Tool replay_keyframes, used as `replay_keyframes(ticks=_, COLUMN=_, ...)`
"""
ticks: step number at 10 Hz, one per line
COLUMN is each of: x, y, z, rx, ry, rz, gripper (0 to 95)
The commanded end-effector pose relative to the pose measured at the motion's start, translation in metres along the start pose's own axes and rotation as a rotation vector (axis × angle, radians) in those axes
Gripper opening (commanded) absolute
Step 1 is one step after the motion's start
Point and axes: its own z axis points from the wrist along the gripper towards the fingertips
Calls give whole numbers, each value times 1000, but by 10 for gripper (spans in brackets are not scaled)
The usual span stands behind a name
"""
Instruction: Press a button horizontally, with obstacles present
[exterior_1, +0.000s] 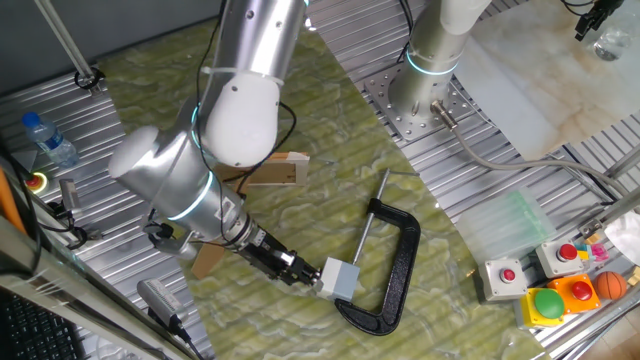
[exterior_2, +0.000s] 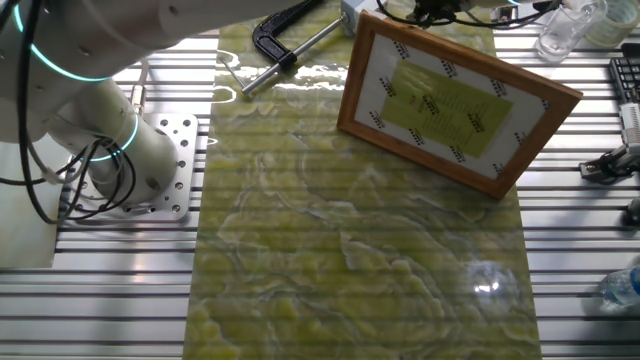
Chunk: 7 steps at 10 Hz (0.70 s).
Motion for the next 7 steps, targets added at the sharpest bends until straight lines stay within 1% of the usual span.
replay_keyframes(ticks=1, x=3, y=1, z=0, rx=38, ry=29, rz=-14, gripper=950)
replay_keyframes(ticks=2, x=3, y=1, z=0, rx=39, ry=44, rz=-28, gripper=950)
replay_keyframes(ticks=3, x=3, y=1, z=0, rx=25, ry=52, rz=-51, gripper=950)
replay_keyframes(ticks=4, x=3, y=1, z=0, rx=18, ry=60, rz=-65, gripper=950)
replay_keyframes(ticks=5, x=3, y=1, z=0, rx=8, ry=56, rz=-69, gripper=950)
replay_keyframes(ticks=6, x=3, y=2, z=2, rx=-21, ry=66, rz=-44, gripper=950)
replay_keyframes(ticks=7, x=6, y=0, z=8, rx=-31, ry=66, rz=-32, gripper=760)
